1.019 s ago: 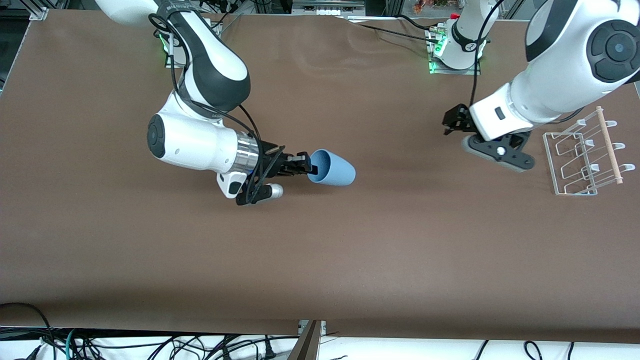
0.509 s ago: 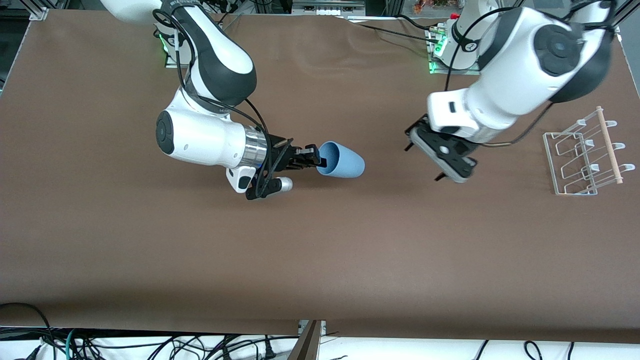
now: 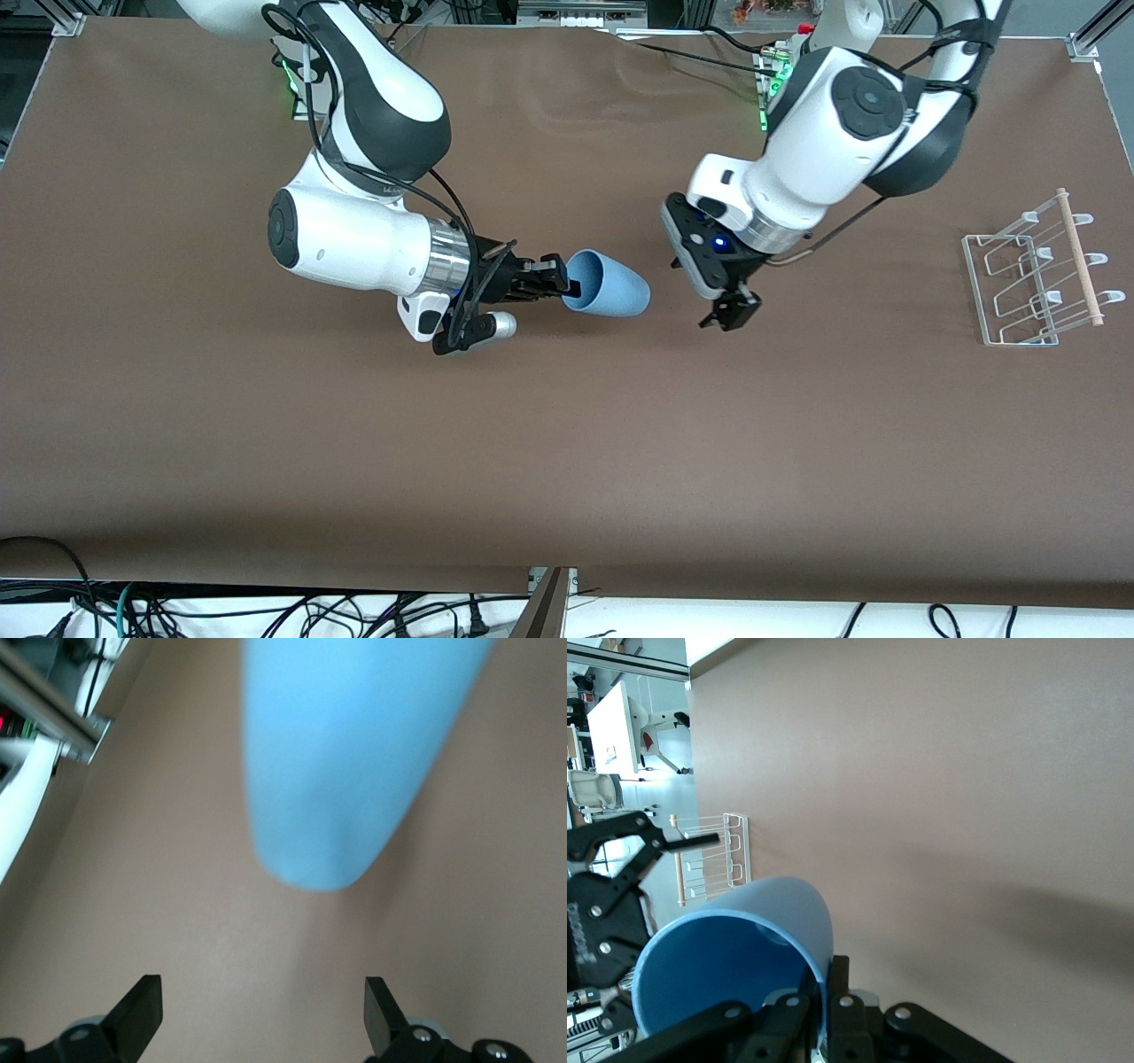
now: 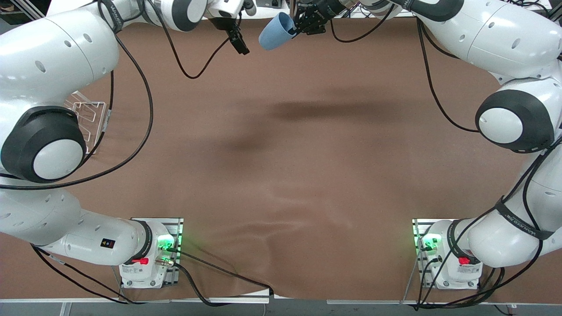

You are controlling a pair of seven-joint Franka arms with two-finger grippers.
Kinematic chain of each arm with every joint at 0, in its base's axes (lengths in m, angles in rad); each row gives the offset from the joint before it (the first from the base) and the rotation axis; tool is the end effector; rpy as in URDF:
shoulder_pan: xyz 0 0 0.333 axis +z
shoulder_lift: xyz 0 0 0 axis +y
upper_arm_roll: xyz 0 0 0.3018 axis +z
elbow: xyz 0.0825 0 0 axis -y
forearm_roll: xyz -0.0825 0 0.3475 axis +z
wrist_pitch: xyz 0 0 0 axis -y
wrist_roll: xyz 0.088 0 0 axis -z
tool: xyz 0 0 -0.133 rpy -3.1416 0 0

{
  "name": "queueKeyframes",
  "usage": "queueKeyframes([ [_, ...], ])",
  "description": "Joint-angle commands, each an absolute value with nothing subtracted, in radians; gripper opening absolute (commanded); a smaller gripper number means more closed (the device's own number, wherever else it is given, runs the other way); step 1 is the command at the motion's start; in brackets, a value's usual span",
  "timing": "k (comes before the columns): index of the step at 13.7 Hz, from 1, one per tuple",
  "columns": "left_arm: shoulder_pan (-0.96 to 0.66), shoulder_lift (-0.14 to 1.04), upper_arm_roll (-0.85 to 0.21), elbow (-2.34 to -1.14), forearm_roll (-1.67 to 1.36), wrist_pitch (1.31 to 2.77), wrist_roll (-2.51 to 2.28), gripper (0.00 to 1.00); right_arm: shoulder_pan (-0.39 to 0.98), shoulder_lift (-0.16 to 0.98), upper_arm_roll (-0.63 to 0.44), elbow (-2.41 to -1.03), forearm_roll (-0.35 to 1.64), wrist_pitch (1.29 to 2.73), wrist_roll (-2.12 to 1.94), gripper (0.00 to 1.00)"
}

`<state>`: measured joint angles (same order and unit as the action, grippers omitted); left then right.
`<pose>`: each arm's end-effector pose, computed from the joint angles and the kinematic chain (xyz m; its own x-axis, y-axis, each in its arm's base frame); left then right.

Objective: Transfer cup to left arm and place on rack
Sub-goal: 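Grasp the cup's base with the left gripper beside the right gripper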

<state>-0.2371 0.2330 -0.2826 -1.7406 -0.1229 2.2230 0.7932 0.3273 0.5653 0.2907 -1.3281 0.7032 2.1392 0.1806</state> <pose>0.5401 -0.3029 0.4462 0.3069 -0.9037 0.2986 -0.9404 -0.3363 -0.0512 0.5799 0.4067 0.4376 0.9960 0.0757 -0.0470 0.0175 -0.6828 -0.7304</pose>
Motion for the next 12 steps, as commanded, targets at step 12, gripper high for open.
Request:
queueKeyframes([
  [12,-0.327,0.296,-0.278,-1.683,-0.089,2.358,0.831,1.0,0.324,0.581,0.321,-1.287,0.724,2.14,0.184,0.0],
])
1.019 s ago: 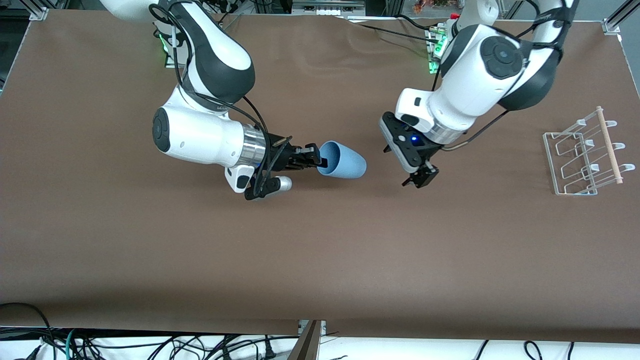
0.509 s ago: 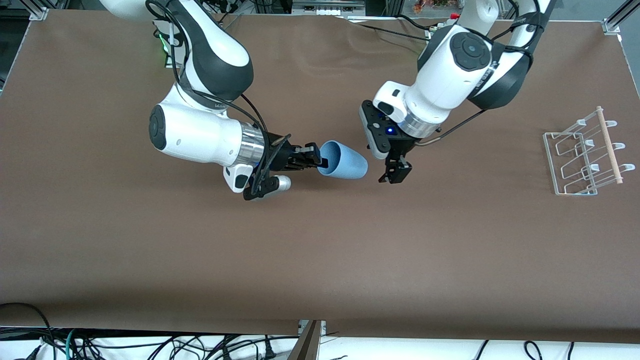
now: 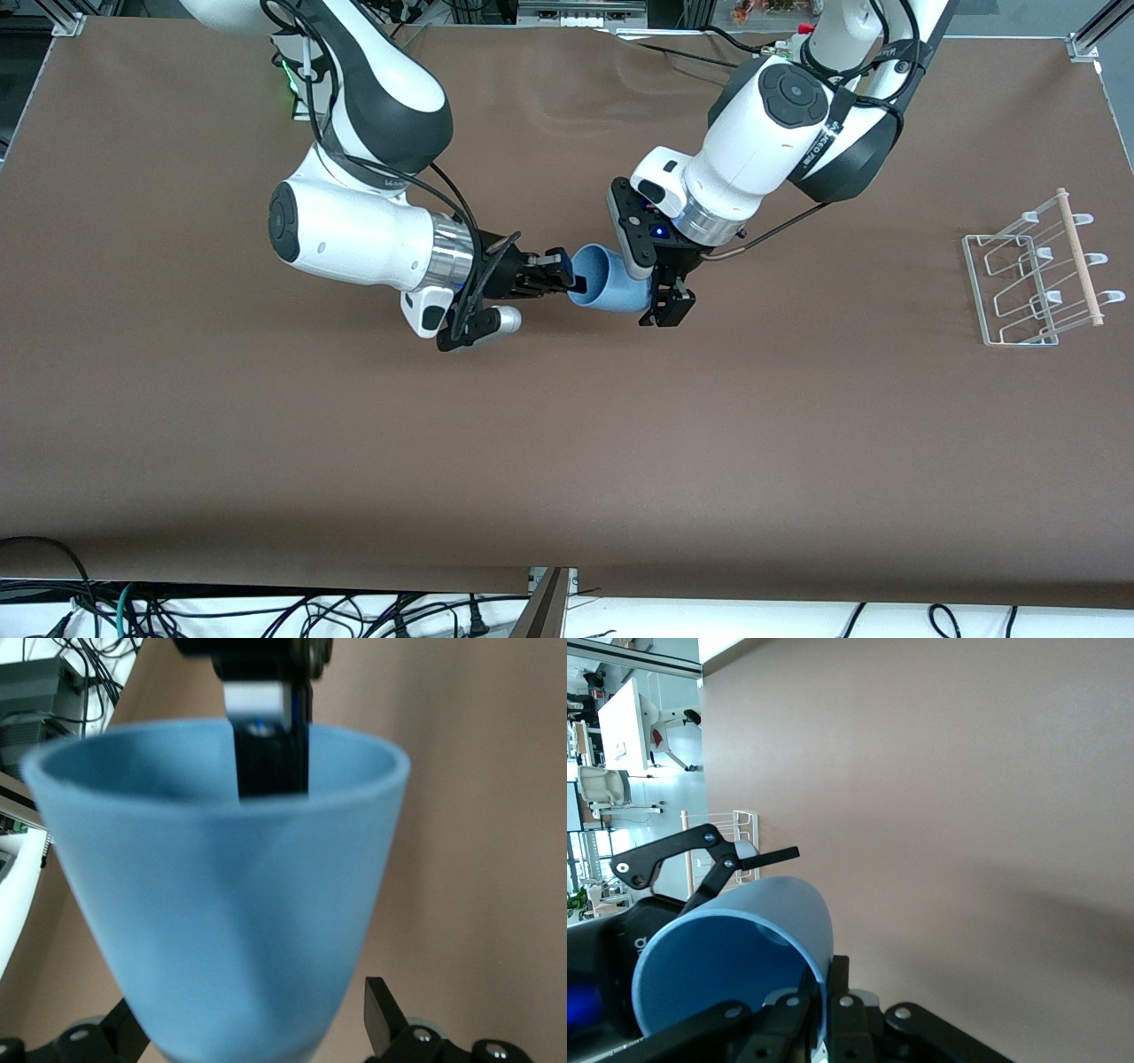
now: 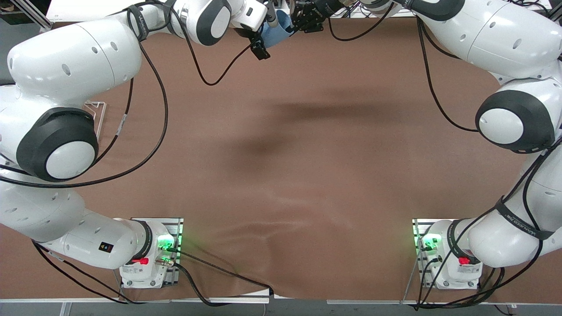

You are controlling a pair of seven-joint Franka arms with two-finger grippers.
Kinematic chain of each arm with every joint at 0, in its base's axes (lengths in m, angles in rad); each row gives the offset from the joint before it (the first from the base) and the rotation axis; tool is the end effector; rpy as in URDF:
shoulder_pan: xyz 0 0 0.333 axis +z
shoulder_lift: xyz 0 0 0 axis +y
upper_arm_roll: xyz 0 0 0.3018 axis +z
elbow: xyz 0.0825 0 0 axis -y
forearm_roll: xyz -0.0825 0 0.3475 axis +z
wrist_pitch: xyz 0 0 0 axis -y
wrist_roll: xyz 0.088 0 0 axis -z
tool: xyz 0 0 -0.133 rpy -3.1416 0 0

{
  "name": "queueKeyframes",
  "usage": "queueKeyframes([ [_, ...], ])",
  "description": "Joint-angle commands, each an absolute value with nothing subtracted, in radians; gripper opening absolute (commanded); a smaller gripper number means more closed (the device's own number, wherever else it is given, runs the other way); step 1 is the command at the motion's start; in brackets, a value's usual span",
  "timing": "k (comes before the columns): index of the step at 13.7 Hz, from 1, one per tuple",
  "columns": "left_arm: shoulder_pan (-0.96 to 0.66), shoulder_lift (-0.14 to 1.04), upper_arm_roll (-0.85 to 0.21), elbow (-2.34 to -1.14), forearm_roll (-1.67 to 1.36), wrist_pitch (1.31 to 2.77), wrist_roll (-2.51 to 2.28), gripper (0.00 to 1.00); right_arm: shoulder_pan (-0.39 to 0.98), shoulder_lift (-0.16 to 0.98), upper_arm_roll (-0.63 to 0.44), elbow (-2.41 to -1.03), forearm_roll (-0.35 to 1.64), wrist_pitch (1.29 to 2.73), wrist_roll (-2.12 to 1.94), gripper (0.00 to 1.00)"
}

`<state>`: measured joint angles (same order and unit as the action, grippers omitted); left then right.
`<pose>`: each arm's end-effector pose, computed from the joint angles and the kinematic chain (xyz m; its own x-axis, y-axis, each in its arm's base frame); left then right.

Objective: Transfer cup to left arm and place on rack
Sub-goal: 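Grasp the cup's base with the left gripper beside the right gripper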

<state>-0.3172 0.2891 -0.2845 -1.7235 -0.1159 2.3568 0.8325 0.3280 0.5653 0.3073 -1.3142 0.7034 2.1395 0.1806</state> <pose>0.5352 -0.3532 0.4365 0.1893 -0.9126 0.3623 -0.9606 -0.2487 -0.1244 0.5761 0.4143 0.4460 0.9954 0.0886 -0.0370 0.0321 -0.6706 -0.7411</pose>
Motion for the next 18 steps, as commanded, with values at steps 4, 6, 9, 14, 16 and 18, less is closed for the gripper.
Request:
queueKeyframes([
  [4,-0.33,0.296,-0.279,-1.68,-0.087,2.35,0.834,0.77,0.324,0.581,0.322,-1.287,0.724,2.14,0.179,0.0],
  [6,-0.33,0.299,-0.279,-1.68,-0.074,2.345,0.834,0.23,0.324,0.581,0.322,-1.287,0.724,2.14,0.179,0.0],
  [9,-0.33,0.299,-0.279,-1.681,-0.067,2.344,0.834,0.0,0.324,0.581,0.322,-1.287,0.727,2.138,0.179,0.0],
  [14,-0.302,0.267,-0.278,-1.683,-0.063,2.284,0.841,0.0,0.319,0.578,0.322,-1.289,0.729,2.123,0.175,0.96],
  [16,-0.278,0.25,-0.279,-1.683,-0.041,2.272,0.842,0.0,0.31,0.577,0.322,-1.289,0.729,2.121,0.176,1.0],
  [18,-0.252,0.223,-0.279,-1.686,-0.041,2.228,0.844,0.0,0.305,0.575,0.316,-1.287,0.729,2.12,0.176,1.0],
])
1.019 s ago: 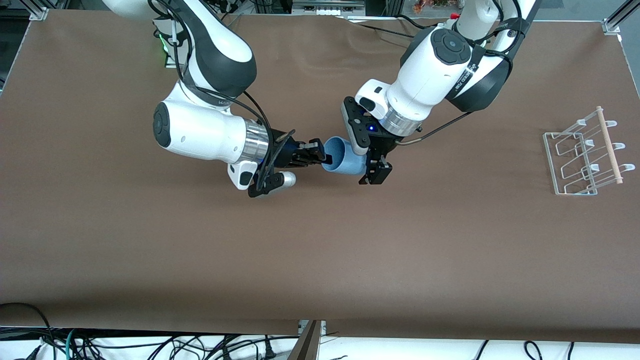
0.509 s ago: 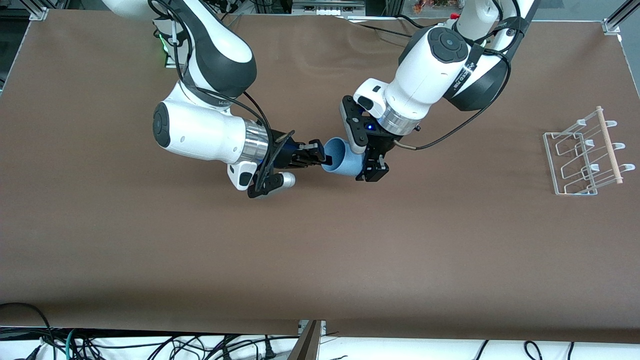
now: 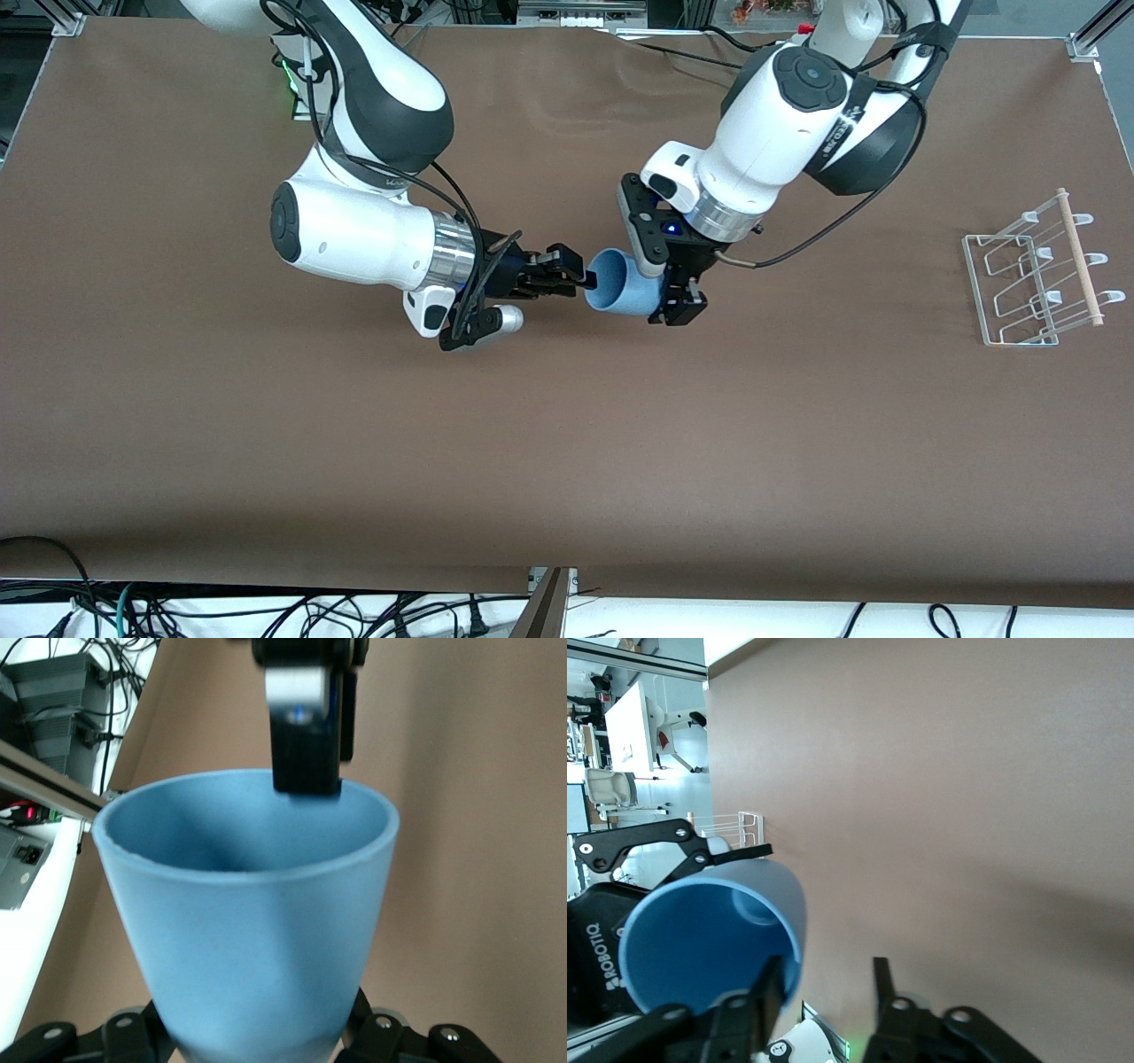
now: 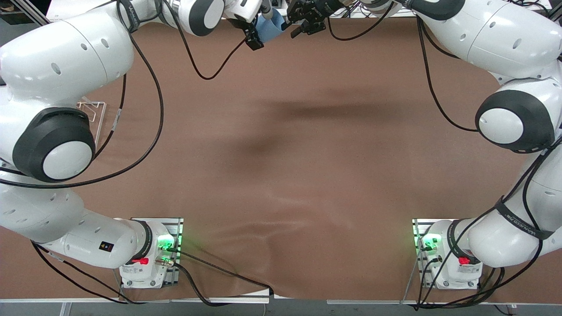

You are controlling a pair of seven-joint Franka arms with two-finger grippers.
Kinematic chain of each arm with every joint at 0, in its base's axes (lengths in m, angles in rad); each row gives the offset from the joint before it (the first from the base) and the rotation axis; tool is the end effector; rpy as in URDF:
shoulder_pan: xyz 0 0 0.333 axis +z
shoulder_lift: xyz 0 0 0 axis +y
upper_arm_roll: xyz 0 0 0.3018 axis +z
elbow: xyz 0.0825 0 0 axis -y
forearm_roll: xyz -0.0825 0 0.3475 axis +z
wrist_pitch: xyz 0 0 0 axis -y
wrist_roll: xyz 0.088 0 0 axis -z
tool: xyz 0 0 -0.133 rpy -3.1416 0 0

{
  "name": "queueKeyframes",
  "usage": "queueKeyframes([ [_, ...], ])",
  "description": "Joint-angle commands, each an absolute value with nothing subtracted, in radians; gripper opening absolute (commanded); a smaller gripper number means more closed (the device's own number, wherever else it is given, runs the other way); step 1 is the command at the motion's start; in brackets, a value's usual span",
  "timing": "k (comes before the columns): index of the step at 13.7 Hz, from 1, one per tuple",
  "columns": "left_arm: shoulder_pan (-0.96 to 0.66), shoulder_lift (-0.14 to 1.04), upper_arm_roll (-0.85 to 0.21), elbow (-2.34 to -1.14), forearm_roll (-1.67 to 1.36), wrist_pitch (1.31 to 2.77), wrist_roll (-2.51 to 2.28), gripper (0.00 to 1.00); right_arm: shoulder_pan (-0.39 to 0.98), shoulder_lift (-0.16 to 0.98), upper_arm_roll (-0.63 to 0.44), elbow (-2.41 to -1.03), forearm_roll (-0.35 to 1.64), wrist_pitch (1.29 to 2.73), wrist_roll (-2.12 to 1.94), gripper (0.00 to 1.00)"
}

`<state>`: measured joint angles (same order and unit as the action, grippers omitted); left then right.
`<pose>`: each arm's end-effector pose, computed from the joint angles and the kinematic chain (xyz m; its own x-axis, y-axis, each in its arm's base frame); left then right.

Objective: Transfer cup to left arm and place on rack
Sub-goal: 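Open the right gripper and carry the cup toward the rack with the left gripper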

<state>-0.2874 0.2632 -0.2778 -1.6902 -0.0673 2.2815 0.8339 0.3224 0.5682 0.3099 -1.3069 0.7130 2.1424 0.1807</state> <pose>0.5437 -0.3308 0.4583 0.1902 -0.9288 0.3181 -0.9569 -0.2478 -0.1516 0.5791 0.4125 0.4485 0.9961 0.0796 -0.0369 0.0252 -0.6617 -0.7494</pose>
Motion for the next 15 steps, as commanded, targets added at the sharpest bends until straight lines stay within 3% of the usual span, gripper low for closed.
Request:
queueKeyframes([
  [1,-0.22,0.204,-0.279,-1.692,-0.041,2.209,0.845,0.0,0.29,0.569,0.314,-1.287,0.727,2.115,0.178,1.0],
  [6,-0.071,0.08,-0.276,-1.75,-0.038,1.938,0.859,0.0,0.167,0.545,0.313,-1.262,0.707,1.89,0.17,1.0],
  [15,0.098,-0.028,-0.272,-1.864,0.281,1.603,0.851,0.0,0.048,0.5,0.253,-1.259,0.385,1.634,0.062,1.0],
])
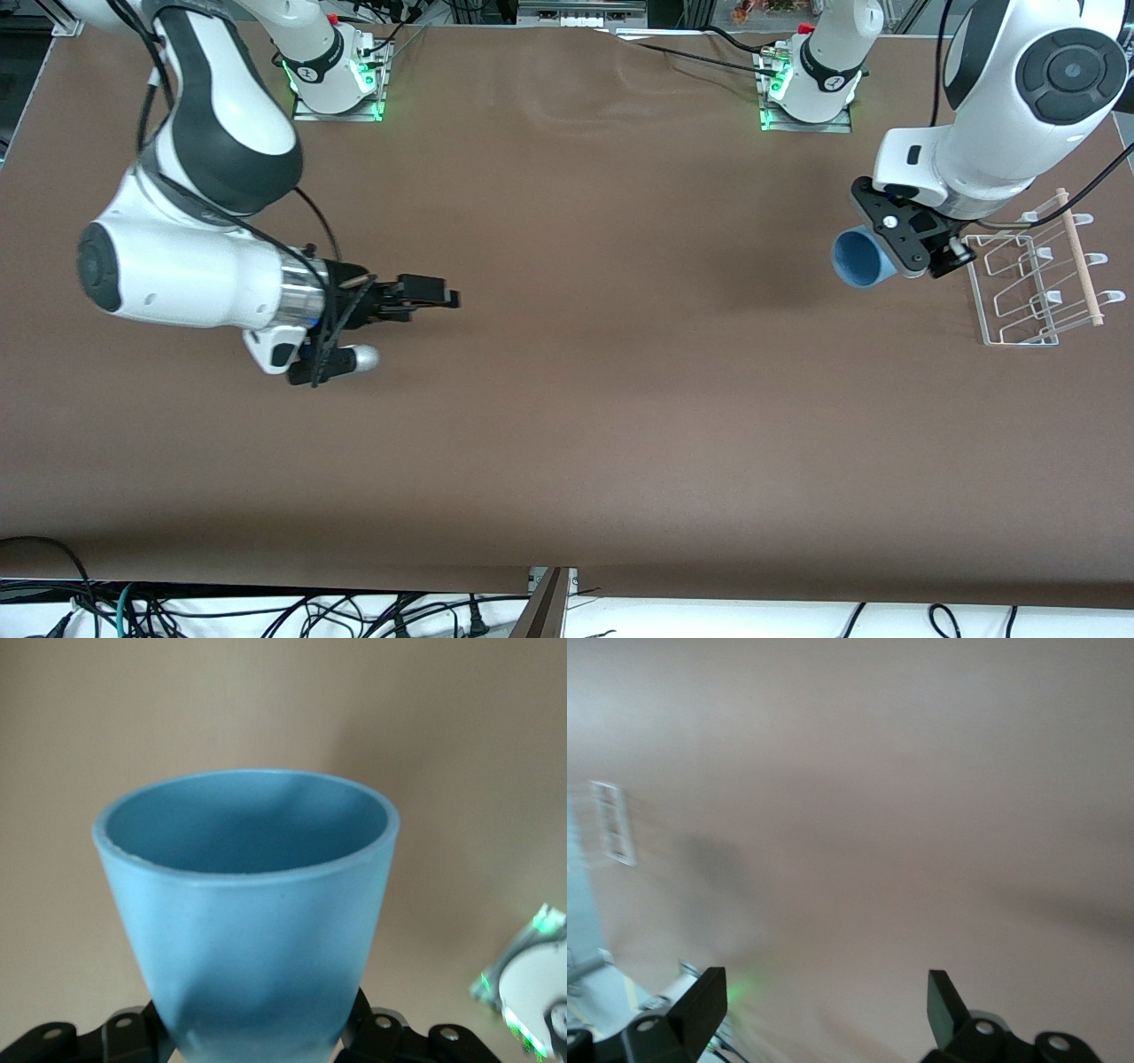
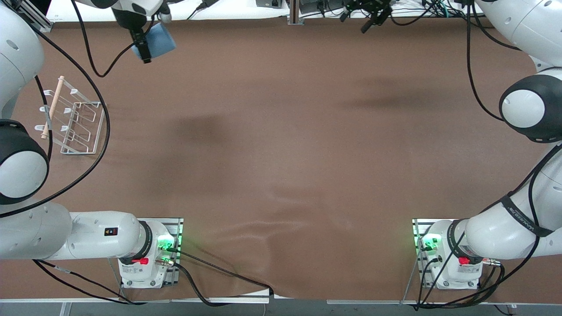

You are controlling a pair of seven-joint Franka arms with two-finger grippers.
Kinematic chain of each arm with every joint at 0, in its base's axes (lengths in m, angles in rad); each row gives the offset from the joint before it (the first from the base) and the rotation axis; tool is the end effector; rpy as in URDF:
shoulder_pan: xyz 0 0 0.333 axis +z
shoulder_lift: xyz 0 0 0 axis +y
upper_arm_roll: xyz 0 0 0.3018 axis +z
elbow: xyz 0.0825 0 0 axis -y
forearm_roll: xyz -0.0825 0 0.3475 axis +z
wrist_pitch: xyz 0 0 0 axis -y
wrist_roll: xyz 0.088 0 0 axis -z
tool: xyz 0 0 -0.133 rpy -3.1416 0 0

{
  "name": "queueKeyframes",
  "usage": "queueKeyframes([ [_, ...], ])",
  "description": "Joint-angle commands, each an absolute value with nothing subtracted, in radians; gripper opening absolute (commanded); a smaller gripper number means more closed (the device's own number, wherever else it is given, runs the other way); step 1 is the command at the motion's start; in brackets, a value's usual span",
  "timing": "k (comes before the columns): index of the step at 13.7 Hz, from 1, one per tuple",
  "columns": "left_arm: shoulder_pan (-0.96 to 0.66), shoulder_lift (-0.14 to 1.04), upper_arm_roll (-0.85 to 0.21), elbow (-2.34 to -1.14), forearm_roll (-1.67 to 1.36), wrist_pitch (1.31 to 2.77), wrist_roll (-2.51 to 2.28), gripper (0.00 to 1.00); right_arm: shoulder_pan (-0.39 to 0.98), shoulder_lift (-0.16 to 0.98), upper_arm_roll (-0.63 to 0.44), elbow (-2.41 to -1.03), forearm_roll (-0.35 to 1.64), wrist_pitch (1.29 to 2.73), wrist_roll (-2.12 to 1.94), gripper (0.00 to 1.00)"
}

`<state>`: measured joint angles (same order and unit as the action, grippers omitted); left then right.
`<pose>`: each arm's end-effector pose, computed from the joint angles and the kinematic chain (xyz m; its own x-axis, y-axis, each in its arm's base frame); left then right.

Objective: Transfer cup to left arm and place on rack
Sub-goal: 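Open the right gripper and carry the cup toward the rack with the left gripper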

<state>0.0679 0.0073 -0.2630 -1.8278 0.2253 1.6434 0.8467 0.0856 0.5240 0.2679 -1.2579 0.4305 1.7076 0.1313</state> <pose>0.4995 -0.0697 0.4789 0.4511 -0.8449 -0.2874 -0.8818 -0.4716 0.0022 0.6139 0.2396 0.4483 0.9768 0.1567 -0.1460 0.0611 -0.8572 -0.5114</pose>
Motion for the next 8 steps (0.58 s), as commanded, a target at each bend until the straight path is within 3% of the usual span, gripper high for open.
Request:
queueKeyframes([
  [1,0.11,-0.028,-0.272,-1.877,0.3,1.588,0.853,0.0,0.038,0.492,0.238,-1.259,0.353,1.622,0.004,1.0],
  [8,0.159,-0.018,-0.271,-2.043,0.564,1.418,0.847,0.0,0.029,0.341,0.097,-1.342,0.1,1.58,-0.104,1.0],
])
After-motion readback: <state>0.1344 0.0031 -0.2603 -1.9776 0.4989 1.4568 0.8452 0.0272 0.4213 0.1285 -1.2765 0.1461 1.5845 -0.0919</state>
